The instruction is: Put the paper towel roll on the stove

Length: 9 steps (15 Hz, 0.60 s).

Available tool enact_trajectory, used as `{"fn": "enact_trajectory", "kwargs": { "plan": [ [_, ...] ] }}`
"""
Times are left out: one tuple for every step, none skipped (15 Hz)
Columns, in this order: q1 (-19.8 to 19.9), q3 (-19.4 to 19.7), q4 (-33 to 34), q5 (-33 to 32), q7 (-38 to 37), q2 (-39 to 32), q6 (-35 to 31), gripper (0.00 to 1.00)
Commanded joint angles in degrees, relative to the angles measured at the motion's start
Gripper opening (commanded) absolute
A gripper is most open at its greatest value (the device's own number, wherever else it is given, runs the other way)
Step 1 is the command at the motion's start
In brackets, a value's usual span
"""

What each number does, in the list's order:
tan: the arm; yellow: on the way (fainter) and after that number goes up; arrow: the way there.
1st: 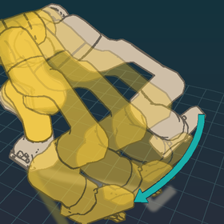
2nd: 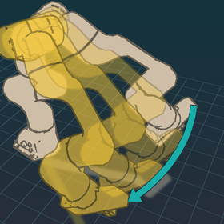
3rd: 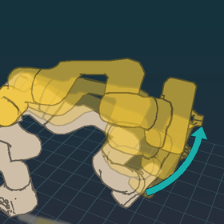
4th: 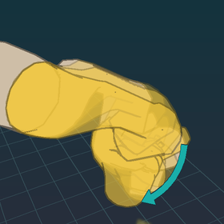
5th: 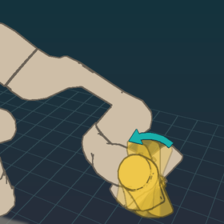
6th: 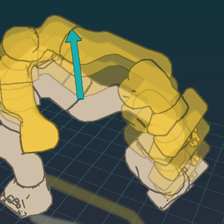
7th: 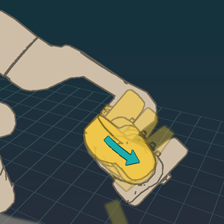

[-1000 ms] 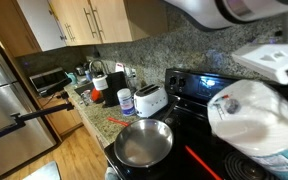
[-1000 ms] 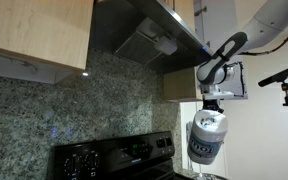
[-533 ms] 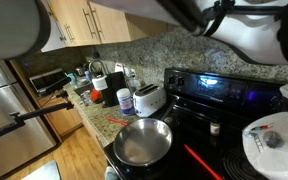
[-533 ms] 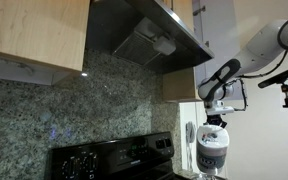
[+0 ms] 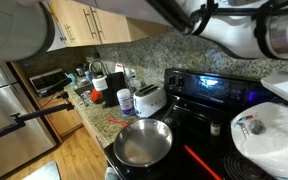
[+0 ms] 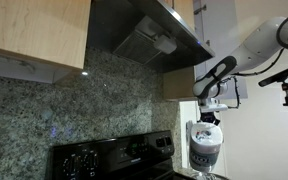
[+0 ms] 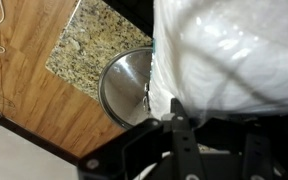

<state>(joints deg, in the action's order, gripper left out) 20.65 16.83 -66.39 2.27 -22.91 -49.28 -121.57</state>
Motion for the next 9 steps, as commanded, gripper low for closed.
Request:
{"fn": "enact_trajectory", "kwargs": {
  "plan": [
    [-0.6, -1.6, -0.9, 0.8, 2.2, 2.8, 4.2, 0.00],
    [-0.5, -2.7, -1.7, 1.0, 3.9, 3.5, 5.2, 0.00],
    [-0.2, -3.5, -1.3, 1.1, 5.5, 3.5, 6.0, 0.00],
    [0.1, -4.4, -0.9, 1.0, 7.5, 3.5, 7.2, 0.00],
    [0.0, -4.7, -0.8, 0.6, 8.6, 3.5, 7.5, 0.00],
    [0.1, -5.1, -0.4, 0.2, 10.6, 3.3, 8.1, 0.00],
    [0.0, -5.2, -0.2, -0.3, 11.8, 3.3, 8.5, 0.00],
    [-0.2, -5.2, -0.1, -0.8, 13.0, 3.3, 8.7, 0.00],
    [-0.5, -4.8, 0.2, -1.6, 14.4, 3.3, 9.1, 0.00]
  ]
}}
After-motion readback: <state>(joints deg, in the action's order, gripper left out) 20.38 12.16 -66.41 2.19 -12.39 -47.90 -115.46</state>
